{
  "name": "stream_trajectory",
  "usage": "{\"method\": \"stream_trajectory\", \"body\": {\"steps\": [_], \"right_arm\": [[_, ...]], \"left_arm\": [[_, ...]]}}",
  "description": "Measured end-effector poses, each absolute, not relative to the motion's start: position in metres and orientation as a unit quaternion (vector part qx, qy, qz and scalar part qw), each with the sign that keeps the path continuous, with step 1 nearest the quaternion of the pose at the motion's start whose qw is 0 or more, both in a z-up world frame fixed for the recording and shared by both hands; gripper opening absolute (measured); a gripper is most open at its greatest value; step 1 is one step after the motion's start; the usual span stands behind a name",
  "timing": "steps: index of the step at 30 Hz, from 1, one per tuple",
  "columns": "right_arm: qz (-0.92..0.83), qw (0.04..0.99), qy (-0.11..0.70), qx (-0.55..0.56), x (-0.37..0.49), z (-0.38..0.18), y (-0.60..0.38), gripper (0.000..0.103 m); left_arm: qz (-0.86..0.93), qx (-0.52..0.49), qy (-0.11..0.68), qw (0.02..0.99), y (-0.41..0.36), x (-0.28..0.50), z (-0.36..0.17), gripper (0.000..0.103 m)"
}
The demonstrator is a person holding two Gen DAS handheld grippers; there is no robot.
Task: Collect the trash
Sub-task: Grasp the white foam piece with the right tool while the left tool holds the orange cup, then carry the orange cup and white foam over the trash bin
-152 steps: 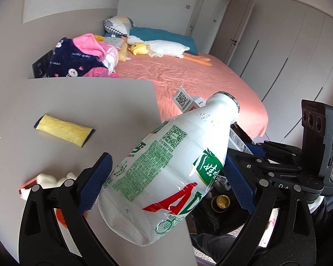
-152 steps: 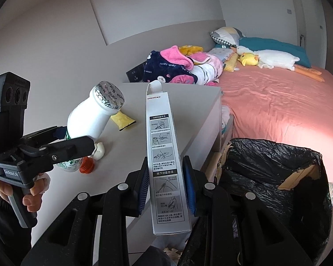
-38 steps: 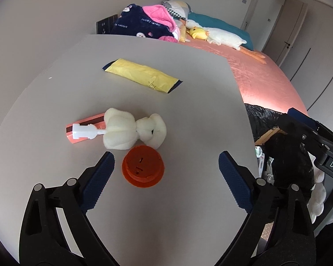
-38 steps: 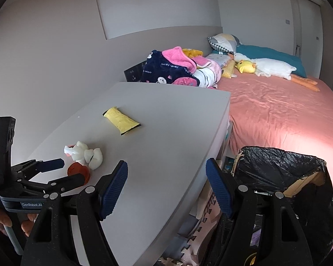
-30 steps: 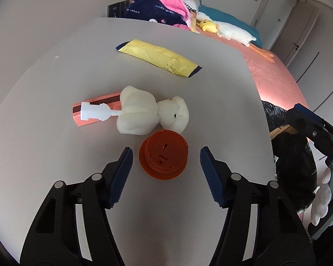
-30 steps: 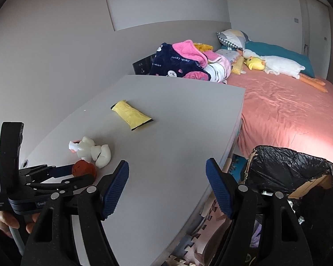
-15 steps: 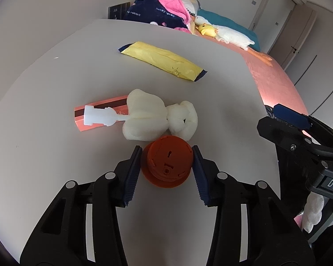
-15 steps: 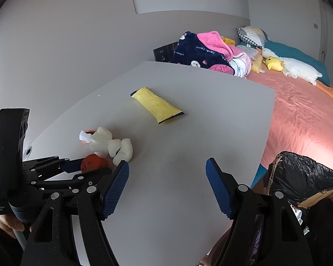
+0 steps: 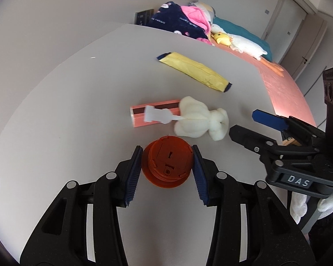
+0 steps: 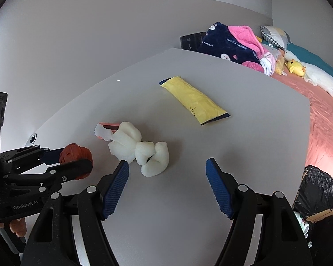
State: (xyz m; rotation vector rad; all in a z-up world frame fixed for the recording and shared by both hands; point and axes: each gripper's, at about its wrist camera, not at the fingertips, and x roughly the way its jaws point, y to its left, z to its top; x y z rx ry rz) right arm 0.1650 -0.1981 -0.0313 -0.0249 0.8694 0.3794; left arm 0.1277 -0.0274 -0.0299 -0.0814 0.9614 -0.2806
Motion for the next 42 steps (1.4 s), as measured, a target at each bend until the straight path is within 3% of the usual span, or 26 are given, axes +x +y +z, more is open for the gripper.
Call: {"method": "stream_trajectory", "body": {"steps": [17, 19, 26, 42], "right_arm": [[0.230, 0.871, 0.423, -0.100, 0.184, -0.046, -0.150, 0.073], [0.234, 0.865, 0.430, -0.106, 0.184, -0.049, -0.147, 0.059], [0.227, 0.863, 0.444, -0.075, 0.184, -0.051, -0.155, 0.039], [0.211, 0.882, 0.422, -0.011, 0.153, -0.020, -0.204, 0.037]], "left_arm": [[-0.115, -0.056, 0.462, 0.878, -0.006, 0.121, -0.025, 0.043], [-0.116, -0.058, 0.463, 0.877, -0.006, 0.121, -0.026, 0.043], [-0.121, -0.066, 0.466, 0.874, -0.009, 0.119, -0.026, 0.043], [-0.157, -0.059, 0.456, 0.874, -0.045, 0.113, -0.012, 0.043]]}}
